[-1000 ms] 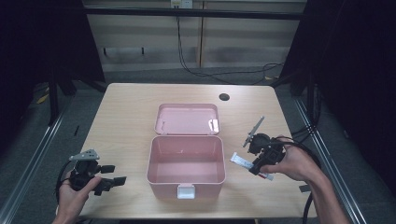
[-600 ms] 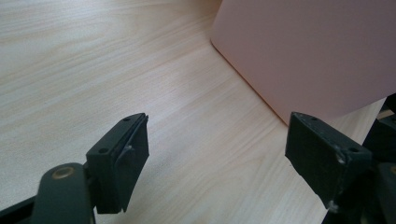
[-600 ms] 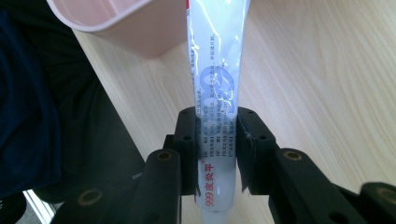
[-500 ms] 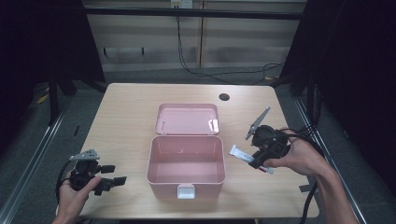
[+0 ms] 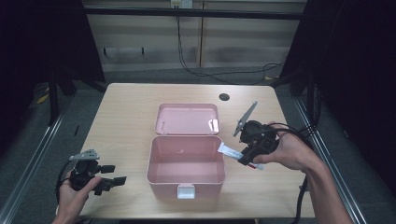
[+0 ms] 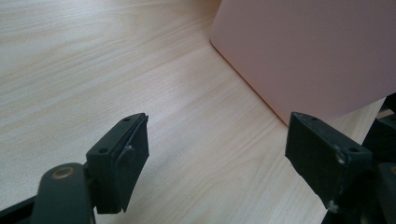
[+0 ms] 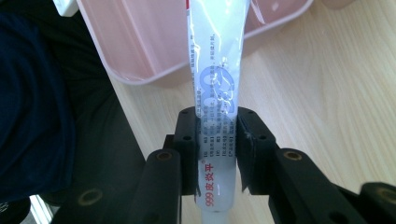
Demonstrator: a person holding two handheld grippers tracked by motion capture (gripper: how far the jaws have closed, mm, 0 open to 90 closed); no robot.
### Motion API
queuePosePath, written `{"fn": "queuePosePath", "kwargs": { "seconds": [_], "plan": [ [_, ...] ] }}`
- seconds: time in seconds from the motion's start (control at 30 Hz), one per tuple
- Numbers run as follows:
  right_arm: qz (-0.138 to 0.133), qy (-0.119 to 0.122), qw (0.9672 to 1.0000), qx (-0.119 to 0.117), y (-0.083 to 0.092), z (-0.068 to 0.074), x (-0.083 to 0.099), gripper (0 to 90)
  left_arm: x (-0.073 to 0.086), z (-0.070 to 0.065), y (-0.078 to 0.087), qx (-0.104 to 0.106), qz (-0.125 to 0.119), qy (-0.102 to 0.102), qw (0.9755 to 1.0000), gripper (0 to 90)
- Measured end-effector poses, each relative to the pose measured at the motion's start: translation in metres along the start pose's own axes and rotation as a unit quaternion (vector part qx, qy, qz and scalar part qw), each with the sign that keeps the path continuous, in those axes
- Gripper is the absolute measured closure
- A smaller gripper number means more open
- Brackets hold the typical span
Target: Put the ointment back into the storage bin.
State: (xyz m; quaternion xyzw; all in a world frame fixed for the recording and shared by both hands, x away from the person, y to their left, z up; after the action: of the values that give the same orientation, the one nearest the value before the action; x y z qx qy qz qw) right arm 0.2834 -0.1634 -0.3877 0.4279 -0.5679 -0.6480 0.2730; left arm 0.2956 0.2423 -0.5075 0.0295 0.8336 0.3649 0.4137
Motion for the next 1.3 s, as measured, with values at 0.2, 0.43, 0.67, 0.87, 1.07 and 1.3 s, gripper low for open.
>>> {"fn": "queuePosePath", "kwargs": {
  "seconds": [0.2, 0.43, 0.67, 0.87, 1.07, 1.3],
  "plan": [
    [-0.002, 0.019, 0.9998, -0.009, -0.002, 0.004, -0.02, 72.3, 0.0, 0.0, 0.0, 0.0, 0.0, -0.001, 1.0, 21.4],
    [0.0, 0.038, 0.9992, -0.016, -0.007, 0.01, -0.04, 72.3, 0.0, 0.0, 0.001, 0.002, -0.002, -0.001, 1.0, 21.3],
    [0.015, 0.055, 0.998, -0.026, -0.014, 0.015, -0.055, 72.3, -0.001, 0.0, 0.001, 0.003, -0.002, -0.001, 1.0, 21.0],
    [0.026, 0.065, 0.997, -0.034, -0.02, 0.019, -0.064, 72.3, -0.001, 0.0, 0.001, 0.001, -0.002, -0.002, 1.0, 21.0],
    [0.04, 0.074, 0.9957, -0.038, -0.027, 0.023, -0.071, 72.3, -0.001, 0.0, 0.001, 0.001, -0.003, -0.002, 1.0, 21.0],
    [0.048, 0.092, 0.9935, -0.047, -0.038, 0.033, -0.086, 72.3, -0.001, 0.0, 0.001, 0.002, -0.003, -0.003, 1.0, 21.0]
  ]
}}
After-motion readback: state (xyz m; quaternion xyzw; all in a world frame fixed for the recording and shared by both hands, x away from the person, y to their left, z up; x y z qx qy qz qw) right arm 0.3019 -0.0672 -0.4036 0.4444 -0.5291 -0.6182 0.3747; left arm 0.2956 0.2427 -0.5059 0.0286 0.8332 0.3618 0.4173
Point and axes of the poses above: each handheld gripper's, and its own axes: y roughly backward along the jaws, x roughly out of its underside, z roughly to its left, the point moved 8 cm from there along -y, roughly forward along the jaws, and after that the axes turned 5 degrees about x, right-handed, at the moved point
